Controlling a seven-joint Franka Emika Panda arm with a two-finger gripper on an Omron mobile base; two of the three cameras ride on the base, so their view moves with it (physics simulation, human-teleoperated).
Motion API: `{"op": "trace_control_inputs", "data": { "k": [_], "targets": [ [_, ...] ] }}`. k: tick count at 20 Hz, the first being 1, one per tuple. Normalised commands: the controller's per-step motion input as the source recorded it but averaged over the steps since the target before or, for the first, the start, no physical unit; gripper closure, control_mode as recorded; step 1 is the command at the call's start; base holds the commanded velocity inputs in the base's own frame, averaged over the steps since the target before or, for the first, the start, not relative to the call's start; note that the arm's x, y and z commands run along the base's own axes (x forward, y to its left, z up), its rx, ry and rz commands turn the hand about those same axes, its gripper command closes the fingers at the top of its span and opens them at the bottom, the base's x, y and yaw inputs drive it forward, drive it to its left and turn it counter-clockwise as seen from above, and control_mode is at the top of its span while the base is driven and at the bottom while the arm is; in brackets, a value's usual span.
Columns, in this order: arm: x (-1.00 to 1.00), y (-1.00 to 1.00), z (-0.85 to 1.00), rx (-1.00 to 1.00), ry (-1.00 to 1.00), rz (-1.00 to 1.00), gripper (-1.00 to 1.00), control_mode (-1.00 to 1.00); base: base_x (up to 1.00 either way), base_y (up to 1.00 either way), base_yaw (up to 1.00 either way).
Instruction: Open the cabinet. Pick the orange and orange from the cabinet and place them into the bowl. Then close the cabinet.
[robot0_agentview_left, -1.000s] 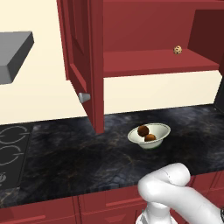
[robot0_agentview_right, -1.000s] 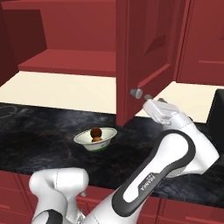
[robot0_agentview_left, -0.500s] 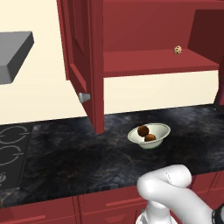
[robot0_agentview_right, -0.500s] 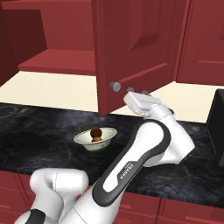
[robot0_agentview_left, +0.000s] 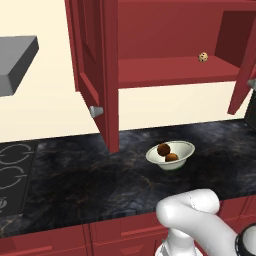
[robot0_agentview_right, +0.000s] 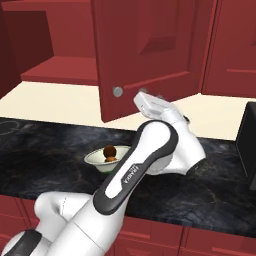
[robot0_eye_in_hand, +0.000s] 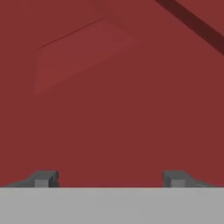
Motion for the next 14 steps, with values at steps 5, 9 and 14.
{"op": "trace_control_inputs", "data": {
  "k": [5,9,14],
  "targets": [
    [0.64,0.06,0.03,0.06,0.10,-0.02,-1.00,-1.00,0.00,0.00,0.00],
    [0.64,0.14,0.00,0.03,0.21,-0.01,-1.00,-1.00,0.00,0.00,0.00],
    [0.67,0.21,0.00,0.01,0.21,-0.02,-1.00,-1.00,0.00,0.00,0.00]
  ]
}}
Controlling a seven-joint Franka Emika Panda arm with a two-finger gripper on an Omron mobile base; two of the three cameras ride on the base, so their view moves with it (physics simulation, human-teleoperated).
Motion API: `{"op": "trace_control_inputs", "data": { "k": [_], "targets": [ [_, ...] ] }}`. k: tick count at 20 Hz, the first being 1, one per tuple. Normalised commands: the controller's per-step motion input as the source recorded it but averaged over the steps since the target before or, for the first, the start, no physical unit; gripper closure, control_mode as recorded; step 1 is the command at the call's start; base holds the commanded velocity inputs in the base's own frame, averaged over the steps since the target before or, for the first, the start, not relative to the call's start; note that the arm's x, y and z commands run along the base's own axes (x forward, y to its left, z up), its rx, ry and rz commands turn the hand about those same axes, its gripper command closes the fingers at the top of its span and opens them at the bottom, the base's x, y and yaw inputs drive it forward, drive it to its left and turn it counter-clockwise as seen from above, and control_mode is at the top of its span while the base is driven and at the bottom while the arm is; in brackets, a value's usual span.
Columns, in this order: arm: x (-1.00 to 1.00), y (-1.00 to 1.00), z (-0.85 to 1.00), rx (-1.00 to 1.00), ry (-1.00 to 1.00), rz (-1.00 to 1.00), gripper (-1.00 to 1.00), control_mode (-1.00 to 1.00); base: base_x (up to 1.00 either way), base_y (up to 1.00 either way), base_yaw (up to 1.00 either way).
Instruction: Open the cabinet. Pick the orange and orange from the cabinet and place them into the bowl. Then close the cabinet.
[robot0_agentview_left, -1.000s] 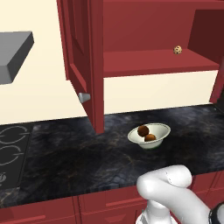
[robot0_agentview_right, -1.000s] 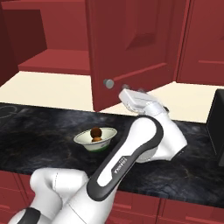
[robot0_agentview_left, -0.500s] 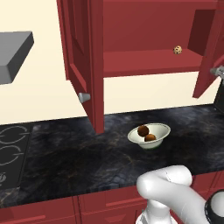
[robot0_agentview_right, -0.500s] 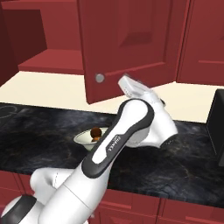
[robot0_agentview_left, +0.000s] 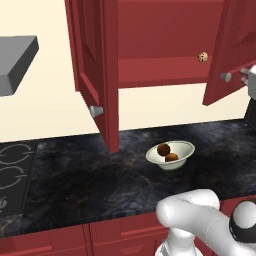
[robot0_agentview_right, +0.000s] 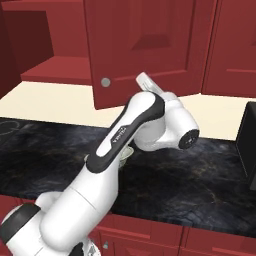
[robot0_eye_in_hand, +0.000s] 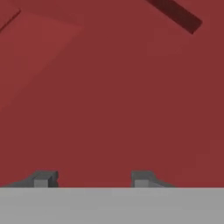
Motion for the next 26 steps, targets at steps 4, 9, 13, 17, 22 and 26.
{"op": "trace_control_inputs", "data": {
  "k": [4,9,13,17,22,26],
  "targets": [
    [0.71,0.20,-0.01,0.00,0.09,-0.04,-1.00,-1.00,0.00,0.00,0.00],
    [0.61,0.22,-0.06,0.00,0.00,-0.06,-1.00,-1.00,0.00,0.00,0.00],
    [0.59,0.24,-0.09,0.00,0.00,-0.07,-1.00,-1.00,0.00,0.00,0.00],
    [0.59,0.17,-0.02,0.00,0.00,-0.08,-1.00,-1.00,0.00,0.00,0.00],
    [0.65,0.08,-0.03,0.00,0.00,-0.08,-1.00,-1.00,0.00,0.00,0.00],
    [0.65,0.02,-0.06,0.00,0.00,-0.08,-1.00,-1.00,0.00,0.00,0.00]
  ]
}}
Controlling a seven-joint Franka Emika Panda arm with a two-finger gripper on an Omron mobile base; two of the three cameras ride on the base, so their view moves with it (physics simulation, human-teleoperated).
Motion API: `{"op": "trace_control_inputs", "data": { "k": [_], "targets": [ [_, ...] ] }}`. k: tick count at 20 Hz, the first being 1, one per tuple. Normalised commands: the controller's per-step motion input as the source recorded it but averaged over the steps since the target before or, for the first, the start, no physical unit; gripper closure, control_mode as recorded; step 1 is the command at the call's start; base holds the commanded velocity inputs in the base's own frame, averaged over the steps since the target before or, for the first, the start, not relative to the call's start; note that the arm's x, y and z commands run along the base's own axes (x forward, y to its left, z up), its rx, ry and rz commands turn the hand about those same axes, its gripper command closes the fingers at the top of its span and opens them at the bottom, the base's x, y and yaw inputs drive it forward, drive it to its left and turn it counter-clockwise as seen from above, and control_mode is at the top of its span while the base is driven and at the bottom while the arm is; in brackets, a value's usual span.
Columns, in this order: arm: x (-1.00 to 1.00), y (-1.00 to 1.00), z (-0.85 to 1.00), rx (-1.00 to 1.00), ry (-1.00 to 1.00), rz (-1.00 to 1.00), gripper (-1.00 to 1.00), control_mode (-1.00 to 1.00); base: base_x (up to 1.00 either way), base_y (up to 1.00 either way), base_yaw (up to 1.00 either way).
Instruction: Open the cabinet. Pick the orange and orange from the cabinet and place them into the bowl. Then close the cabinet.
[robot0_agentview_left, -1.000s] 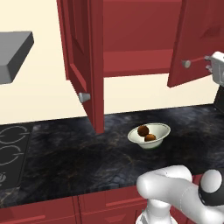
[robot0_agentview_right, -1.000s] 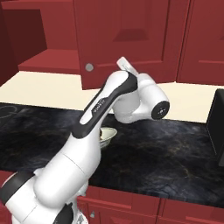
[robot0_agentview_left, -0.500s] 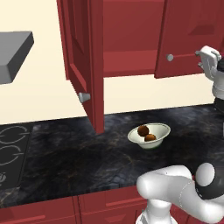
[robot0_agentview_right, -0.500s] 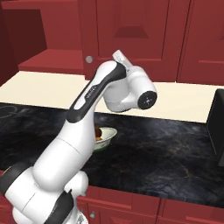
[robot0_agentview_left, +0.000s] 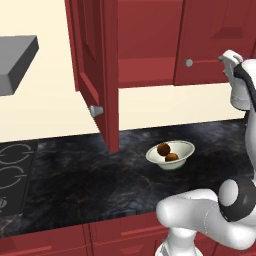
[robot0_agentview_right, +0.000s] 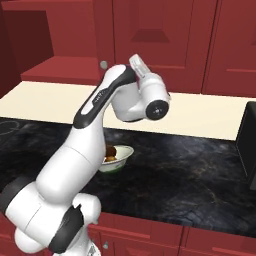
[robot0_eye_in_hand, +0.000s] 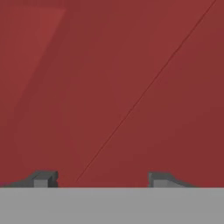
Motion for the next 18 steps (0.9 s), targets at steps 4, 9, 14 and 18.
{"op": "trace_control_inputs", "data": {
  "k": [4,9,14,18],
  "targets": [
    [0.36,0.00,-0.05,0.02,0.09,-0.08,-1.00,-1.00,0.00,0.00,0.00],
    [-0.26,-0.08,0.06,0.01,0.14,-0.12,-1.00,-1.00,0.00,0.00,0.00],
    [-0.84,-0.26,0.17,0.00,0.09,-0.07,-1.00,-1.00,0.00,0.00,0.00],
    [-0.89,-0.09,0.15,0.00,0.10,-0.04,-1.00,-1.00,0.00,0.00,0.00]
  ]
}}
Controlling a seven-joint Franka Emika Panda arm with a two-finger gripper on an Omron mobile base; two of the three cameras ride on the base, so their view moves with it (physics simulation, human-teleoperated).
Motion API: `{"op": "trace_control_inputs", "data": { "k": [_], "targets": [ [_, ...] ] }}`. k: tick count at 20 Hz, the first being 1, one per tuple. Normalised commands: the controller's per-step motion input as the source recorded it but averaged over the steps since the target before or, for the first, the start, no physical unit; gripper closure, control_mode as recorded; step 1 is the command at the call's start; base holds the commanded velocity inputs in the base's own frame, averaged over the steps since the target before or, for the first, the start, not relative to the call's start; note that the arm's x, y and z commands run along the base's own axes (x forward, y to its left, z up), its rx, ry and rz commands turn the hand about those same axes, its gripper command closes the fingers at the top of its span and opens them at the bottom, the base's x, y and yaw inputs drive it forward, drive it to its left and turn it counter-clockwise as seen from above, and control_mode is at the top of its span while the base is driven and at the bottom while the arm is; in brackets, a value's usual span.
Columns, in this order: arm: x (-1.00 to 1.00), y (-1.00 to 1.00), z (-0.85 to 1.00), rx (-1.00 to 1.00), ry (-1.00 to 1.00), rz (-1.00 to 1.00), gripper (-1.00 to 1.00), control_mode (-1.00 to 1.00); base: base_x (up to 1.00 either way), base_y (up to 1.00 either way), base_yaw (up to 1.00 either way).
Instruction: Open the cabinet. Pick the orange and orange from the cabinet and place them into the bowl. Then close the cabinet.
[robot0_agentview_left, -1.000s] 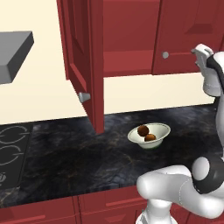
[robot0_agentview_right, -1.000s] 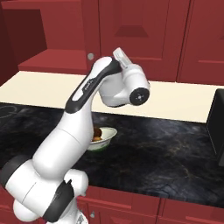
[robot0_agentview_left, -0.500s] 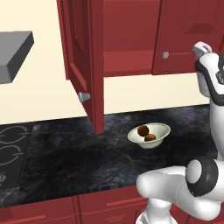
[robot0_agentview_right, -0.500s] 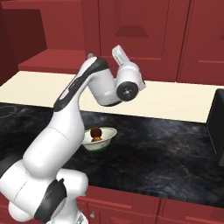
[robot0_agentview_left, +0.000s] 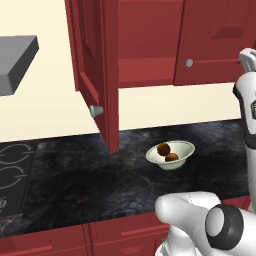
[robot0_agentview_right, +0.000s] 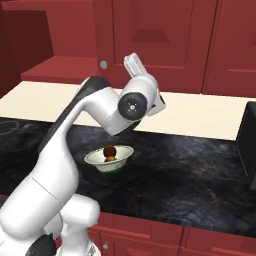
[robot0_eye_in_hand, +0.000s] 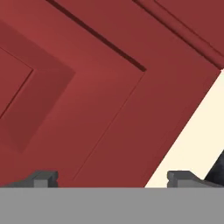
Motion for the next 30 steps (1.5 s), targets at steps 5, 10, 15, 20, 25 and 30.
{"op": "trace_control_inputs", "data": {
  "k": [5,10,15,20,25,30],
  "targets": [
    [-0.79,0.00,0.18,0.00,0.09,-0.02,-1.00,-1.00,0.00,0.00,0.00],
    [-0.66,0.03,0.14,0.00,0.07,0.00,-1.00,-1.00,0.00,0.00,0.00],
    [-0.56,0.31,0.00,0.00,0.07,0.00,-1.00,-1.00,0.00,0.00,0.00],
    [-0.57,0.50,0.00,0.00,0.02,0.00,-1.00,-1.00,0.00,0.00,0.00],
    [-0.53,0.48,0.00,0.00,0.00,0.00,-1.00,-1.00,0.00,0.00,0.00],
    [-0.44,0.60,0.00,-0.02,0.00,0.00,-1.00,-1.00,0.00,0.00,0.00]
  ]
}}
